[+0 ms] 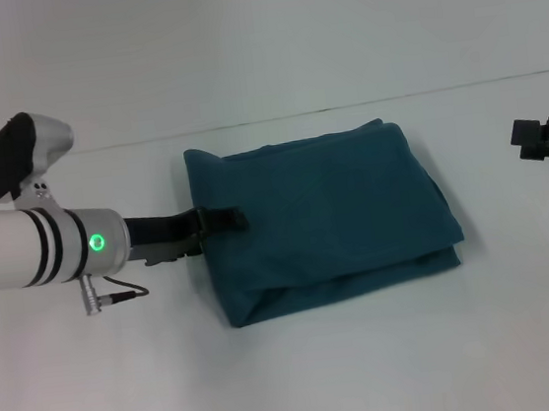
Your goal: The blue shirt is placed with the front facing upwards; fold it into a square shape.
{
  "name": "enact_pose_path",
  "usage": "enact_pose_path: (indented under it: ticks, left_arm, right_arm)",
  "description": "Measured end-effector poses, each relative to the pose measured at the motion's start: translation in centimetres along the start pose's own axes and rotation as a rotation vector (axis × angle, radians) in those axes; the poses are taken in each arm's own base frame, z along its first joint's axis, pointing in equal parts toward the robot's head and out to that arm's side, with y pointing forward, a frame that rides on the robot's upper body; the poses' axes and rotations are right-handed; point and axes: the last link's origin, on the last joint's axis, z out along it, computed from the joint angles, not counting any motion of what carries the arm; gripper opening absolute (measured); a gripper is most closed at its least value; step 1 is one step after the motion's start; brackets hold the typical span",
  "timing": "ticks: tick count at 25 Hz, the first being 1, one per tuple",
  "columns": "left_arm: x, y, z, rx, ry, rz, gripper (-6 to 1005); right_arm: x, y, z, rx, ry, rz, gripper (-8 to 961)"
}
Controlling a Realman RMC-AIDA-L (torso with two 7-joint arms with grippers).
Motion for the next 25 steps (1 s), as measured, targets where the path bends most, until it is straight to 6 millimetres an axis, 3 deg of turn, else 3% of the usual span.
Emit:
enact_pose_path:
  ticks: [8, 15, 25]
  left_arm:
    - [-0.8, 1.9, 1.5, -0.015, -0.056, 0.036, 783]
    - [-0.4, 2.9, 1.6, -0.016, -0.065, 0.074, 761]
    - [-0.7, 3.4, 1.9, -0.021, -0.071, 0.078, 470]
  right_arm:
    - [0.1, -0.1, 0.1, 0.002, -0.003, 0.002, 703]
    - [0.2, -0.5, 0.1, 0.002, -0.023, 0.01, 704]
    - [0.2, -0.4, 0.0, -0.001, -0.028, 0.01, 704]
